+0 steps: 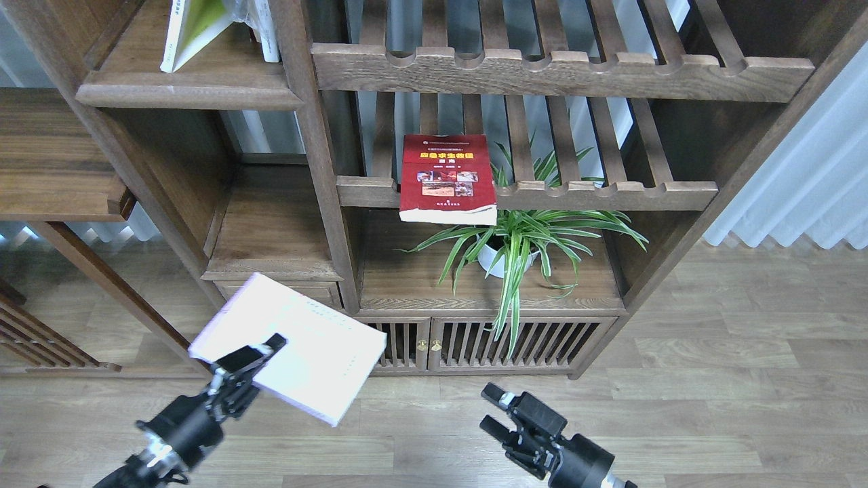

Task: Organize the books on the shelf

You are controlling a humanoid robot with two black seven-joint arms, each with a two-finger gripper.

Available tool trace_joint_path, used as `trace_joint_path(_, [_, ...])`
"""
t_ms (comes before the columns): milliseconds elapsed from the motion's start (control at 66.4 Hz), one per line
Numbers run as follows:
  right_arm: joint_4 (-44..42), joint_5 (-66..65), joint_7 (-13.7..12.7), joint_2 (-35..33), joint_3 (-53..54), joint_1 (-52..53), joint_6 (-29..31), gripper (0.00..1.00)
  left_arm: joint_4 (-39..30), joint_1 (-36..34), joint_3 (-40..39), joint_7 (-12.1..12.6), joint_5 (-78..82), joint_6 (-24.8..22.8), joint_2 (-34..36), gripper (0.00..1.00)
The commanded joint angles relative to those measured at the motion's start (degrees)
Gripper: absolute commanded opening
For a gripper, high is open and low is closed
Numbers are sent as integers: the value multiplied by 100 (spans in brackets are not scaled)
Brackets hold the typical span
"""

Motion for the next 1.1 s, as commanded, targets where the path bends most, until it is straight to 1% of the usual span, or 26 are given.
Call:
trace_joint_path(0, [-77, -1, -2, -4, 78, 15, -1, 99, -453, 444, -410, 56, 111, -2, 894, 5])
trace_joint_path(121, [-139, -1, -2, 4, 78, 24, -1, 99, -470, 515, -455, 56, 58, -2, 1869, 4])
trace_joint_path(136, [-139, -1, -2, 4, 78, 24, -1, 99, -470, 523, -463, 56, 32, -2, 2096, 4])
trace_joint_path(166, [-139, -1, -2, 4, 78, 32, -1, 99, -470, 532, -490, 56, 5, -2, 2282, 4])
trace_joint_path(181, [-139, -1, -2, 4, 78, 41, -1, 99, -470, 532, -533, 56, -38, -2, 2483, 4])
trace_joint_path(211, [-139, -1, -2, 4, 78, 41, -1, 99, -470, 532, -577, 38, -91, -2, 2625, 4])
trace_joint_path(226, [-139, -1, -2, 4, 78, 50, -1, 99, -470, 532, -691, 29, -178, -2, 2791, 4])
trace_joint_path(256, [-139, -1, -2, 4, 69, 59, -1, 99, -470, 532, -832, 29, -267, -2, 2898, 4])
trace_joint_path(271, [-147, -1, -2, 4, 69, 67, -1, 99, -470, 532, -1059, 38, -380, -2, 3003, 4])
trace_joint_path(377, [-156, -9, -2, 74, 69, 94, -1, 99, -462, 515, -1947, 56, -855, -2, 3381, 4])
trace_joint_path(422, [-156, -10, -2, 92, 69, 111, -1, 99, -462, 497, -2185, 64, -1057, -2, 3627, 4])
trace_joint_path(467, [-165, -10, -2, 119, 60, 155, -1, 99, -462, 436, -2370, 64, -1285, -2, 4004, 4])
trace_joint_path(557, [-165, -10, -2, 119, 16, 208, -1, 99, -462, 199, -2397, 47, -1620, -2, 4497, 4])
trace_joint_path(603, [-165, -18, -2, 127, -1, 208, -1, 99, -453, -82, -2388, 56, -1804, -2, 4734, 4])
trace_joint_path(663, [-165, -18, -2, 127, -10, 208, -1, 99, -427, -320, -2379, 56, -1902, -2, 4867, 4])
trace_joint_path(678, [-165, -18, -2, 127, -10, 208, -1, 99, -357, -538, -2336, 64, -1945, -2, 5067, 5])
trace_joint_path(738, [-165, -18, -2, 127, -10, 199, -1, 99, -295, -794, -2239, 64, -1955, -2, 5262, 5])
trace_joint_path(813, [-165, -18, -2, 119, -2, 199, -1, 99, -242, -1146, -2046, 64, -1963, -2, 5377, 5])
trace_joint_path(874, [-165, -18, -2, 119, -2, 182, -1, 99, -119, -1690, -1765, 108, -1937, -2, 5465, 5])
trace_joint_path(904, [-165, -18, -2, 119, -2, 182, -1, 99, -49, -1963, -1606, 161, -1911, -2, 5491, 5])
trace_joint_path(949, [-156, -18, -2, 119, -2, 182, -1, 99, 109, -2559, -1317, 310, -1849, -2, 5509, 5])
trace_joint_path(994, [-156, -18, -2, 119, -10, 182, -1, 99, 206, -2973, -1115, 424, -1779, -2, 5509, 5])
trace_joint_path(1009, [-148, -18, -2, 119, -19, 182, -1, 99, 293, -3288, -940, 520, -1692, -2, 5500, 5])
trace_joint_path(1039, [-147, -18, -11, 127, -28, 190, -1, 99, 390, -3728, -711, 609, -1560, -2, 5448, 5])
trace_joint_path(1070, [-139, -27, -2, 127, -28, 191, -1, 99, 452, -4019, -552, 653, -1463, -2, 5438, 5])
trace_joint_path(1085, [-139, -27, -11, 127, -28, 199, -1, 99, 496, -4299, -386, 671, -1375, -2, 5421, 5])
